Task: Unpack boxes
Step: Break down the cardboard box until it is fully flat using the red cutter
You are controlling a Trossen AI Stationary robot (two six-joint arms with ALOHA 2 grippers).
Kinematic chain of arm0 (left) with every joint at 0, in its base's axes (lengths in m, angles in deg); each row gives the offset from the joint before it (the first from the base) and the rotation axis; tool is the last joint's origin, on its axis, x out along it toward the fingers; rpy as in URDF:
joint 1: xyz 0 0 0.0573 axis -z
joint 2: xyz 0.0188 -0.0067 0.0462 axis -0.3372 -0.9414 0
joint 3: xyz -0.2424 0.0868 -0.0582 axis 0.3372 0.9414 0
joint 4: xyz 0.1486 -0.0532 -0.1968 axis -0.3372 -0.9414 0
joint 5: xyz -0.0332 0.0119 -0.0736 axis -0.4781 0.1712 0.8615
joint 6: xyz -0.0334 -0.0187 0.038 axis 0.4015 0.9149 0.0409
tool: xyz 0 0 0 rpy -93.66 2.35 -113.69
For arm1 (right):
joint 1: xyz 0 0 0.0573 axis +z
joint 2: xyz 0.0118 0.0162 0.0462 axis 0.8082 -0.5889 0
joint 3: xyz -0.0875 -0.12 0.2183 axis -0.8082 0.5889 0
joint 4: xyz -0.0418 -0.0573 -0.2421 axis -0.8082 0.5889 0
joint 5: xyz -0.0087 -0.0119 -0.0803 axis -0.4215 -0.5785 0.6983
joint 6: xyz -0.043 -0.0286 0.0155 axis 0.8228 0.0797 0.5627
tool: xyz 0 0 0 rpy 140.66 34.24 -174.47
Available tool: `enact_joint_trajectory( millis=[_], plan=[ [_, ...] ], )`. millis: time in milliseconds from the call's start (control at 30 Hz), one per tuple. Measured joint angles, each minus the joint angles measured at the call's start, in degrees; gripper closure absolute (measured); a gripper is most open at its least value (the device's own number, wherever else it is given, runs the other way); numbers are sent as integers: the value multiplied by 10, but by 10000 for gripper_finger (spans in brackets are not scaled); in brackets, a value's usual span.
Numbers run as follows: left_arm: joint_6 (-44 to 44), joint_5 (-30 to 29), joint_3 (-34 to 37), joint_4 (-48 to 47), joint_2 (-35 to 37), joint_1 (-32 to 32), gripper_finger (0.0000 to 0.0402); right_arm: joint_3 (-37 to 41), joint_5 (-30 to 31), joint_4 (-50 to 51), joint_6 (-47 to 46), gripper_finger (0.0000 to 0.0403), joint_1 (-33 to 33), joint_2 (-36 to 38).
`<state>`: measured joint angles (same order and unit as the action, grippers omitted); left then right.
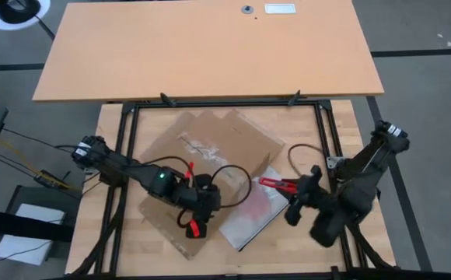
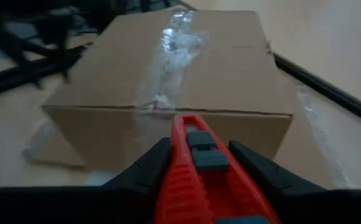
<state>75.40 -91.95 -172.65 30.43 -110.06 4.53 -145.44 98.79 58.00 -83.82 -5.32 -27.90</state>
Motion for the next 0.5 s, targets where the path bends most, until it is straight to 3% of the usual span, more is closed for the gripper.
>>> enact_joint_trajectory(
  millis=[200, 500],
  plan=[
    [-25, -2, 0, -7, 0, 14, 255, 0, 19, -3, -42, 264, -13, -45],
    [-28, -4, 6, -28, 1, 14, 255, 0, 11, -5, -58, 264, -35, -49]
  ],
)
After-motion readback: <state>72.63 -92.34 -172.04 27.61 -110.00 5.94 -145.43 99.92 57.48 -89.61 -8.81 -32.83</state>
